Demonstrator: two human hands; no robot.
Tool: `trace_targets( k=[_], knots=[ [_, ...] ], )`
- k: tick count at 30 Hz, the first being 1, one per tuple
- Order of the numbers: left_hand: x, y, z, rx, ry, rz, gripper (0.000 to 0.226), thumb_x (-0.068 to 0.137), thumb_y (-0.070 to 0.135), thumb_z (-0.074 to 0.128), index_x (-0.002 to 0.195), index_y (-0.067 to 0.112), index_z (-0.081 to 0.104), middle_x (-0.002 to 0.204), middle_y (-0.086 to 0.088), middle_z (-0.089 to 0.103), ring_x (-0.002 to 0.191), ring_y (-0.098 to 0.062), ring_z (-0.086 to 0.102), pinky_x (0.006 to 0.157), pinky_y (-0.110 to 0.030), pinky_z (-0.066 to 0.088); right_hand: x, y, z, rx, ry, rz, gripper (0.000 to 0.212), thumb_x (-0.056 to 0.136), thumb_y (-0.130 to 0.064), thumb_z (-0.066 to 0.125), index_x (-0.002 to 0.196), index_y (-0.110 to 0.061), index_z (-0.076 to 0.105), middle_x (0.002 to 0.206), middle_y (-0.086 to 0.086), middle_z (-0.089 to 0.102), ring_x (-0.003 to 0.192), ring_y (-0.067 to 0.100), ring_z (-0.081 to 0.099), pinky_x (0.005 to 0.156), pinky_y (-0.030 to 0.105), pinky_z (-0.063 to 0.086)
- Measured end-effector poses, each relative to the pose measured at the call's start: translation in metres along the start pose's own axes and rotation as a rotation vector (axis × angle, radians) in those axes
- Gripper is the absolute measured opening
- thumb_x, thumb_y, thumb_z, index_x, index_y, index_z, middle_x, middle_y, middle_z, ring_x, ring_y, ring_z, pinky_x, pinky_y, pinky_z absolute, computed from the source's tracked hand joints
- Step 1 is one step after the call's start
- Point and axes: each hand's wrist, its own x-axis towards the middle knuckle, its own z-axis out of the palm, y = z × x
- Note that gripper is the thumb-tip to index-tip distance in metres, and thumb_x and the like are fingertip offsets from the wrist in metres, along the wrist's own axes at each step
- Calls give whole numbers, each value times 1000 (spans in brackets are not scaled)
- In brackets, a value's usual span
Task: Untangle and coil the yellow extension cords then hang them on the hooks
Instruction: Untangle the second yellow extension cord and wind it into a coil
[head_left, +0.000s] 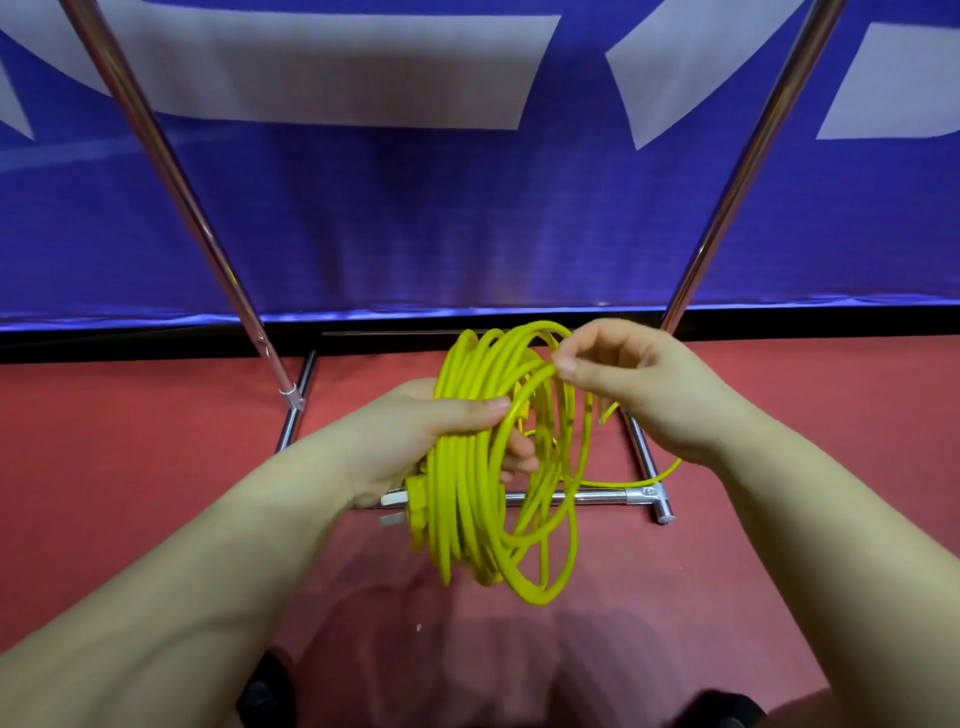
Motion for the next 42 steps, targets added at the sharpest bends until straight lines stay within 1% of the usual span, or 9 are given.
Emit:
trace_targets(
  k=[5, 10, 14, 17, 21, 25, 29, 38, 42],
  knots=[
    [2, -1, 5, 42, 59, 22, 14, 80, 17, 56, 79, 7, 66, 67, -7, 71, 57, -16, 68, 52, -29, 57, -1, 1, 9, -15, -102, 27, 8, 81, -8, 66, 82, -15, 63, 79, 0, 64, 73, 5, 57, 69, 14, 46],
    [4, -4, 2, 54, 88, 18, 11, 79, 17, 60, 74, 7, 62, 59, -4, 63, 49, -15, 61, 46, -25, 52, -2, 2, 15, -41, -86, 69, 10, 81, -15, 68, 84, -16, 59, 71, -3, 60, 61, 1, 51, 53, 10, 39],
    [6, -4, -1, 19, 161, 51, 17, 83, 18, 59, 69, 8, 61, 56, -4, 62, 48, -15, 61, 48, -26, 54, -2, 17, 7, -383, -106, 167, 20, 84, -38, 63, 82, -18, 58, 69, -8, 55, 64, 8, 48, 63, 27, 42],
    [9, -1, -7, -19, 209, 83, 17, 81, 21, 59, 71, 8, 61, 56, -3, 61, 47, -15, 60, 55, -28, 54, -2, 31, -3, -684, -131, 278, 16, 91, -34, 56, 90, -17, 57, 86, 4, 63, 85, 24, 59, 79, 35, 45],
    [12, 2, -18, -23, 222, 83, 19, 74, 26, 62, 73, 8, 59, 56, -3, 61, 48, -16, 60, 53, -28, 54, 0, 19, -9, -297, 116, 101, 13, 87, -14, 63, 80, -20, 54, 73, 4, 65, 65, 13, 61, 56, 14, 44],
    [12, 0, -17, 28, 214, 73, 18, 86, 18, 57, 70, 10, 63, 58, -2, 63, 49, -15, 61, 53, -28, 54, -1, 7, -11, 41, 334, 24, 10, 82, -15, 68, 73, -16, 63, 69, 1, 65, 55, 1, 53, 55, 10, 41],
    [8, -2, -9, 60, 167, 41, 33, 88, 18, 54, 59, 12, 70, 56, -2, 66, 48, -13, 63, 49, -26, 54, 1, 7, -4, 60, 265, 48, 12, 80, -12, 69, 70, -13, 62, 69, -4, 62, 61, -3, 55, 64, 8, 43],
    [13, -18, 5, 47, 51, -34, 12, 82, 19, 60, 81, 7, 60, 59, -3, 62, 51, -15, 60, 49, -27, 52, -1, 8, 7, -204, 106, -8, 15, 74, -23, 75, 70, -17, 63, 61, -10, 60, 57, 0, 51, 57, 10, 40],
    [16, -18, 0, 44, 14, 3, 13, 72, 18, 70, 71, 10, 60, 58, -4, 55, 49, -16, 55, 53, -29, 52, -4, 16, 1, -453, 86, 97, 51, 71, -60, 65, 68, -10, 60, 51, -5, 53, 50, 10, 47, 56, 26, 40]
  ],
)
